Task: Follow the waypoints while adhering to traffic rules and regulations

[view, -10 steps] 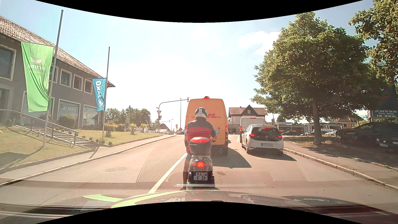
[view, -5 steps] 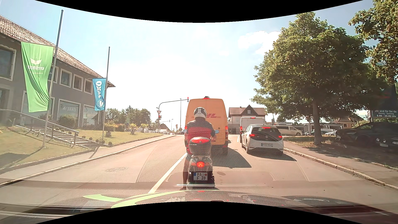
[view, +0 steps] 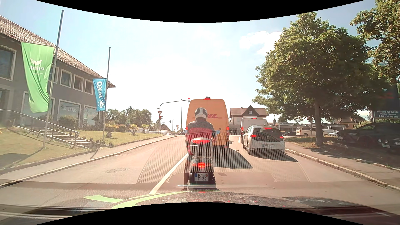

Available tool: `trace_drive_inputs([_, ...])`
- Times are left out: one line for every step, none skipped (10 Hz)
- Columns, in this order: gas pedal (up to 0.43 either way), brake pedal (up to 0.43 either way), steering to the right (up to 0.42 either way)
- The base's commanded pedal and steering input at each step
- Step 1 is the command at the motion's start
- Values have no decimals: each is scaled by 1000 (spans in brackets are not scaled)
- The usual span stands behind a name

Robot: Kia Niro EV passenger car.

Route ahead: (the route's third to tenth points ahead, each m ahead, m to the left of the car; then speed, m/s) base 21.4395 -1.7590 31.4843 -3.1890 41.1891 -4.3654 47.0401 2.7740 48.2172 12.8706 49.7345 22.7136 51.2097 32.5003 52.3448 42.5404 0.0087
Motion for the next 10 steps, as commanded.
trace_drive_inputs([0,244,24])
trace_drive_inputs([0,244,24])
trace_drive_inputs([0,244,24])
trace_drive_inputs([0,250,24])
trace_drive_inputs([0,250,24])
trace_drive_inputs([0,250,24])
trace_drive_inputs([0,250,24])
trace_drive_inputs([0,244,24])
trace_drive_inputs([0,250,24])
trace_drive_inputs([0,250,24])
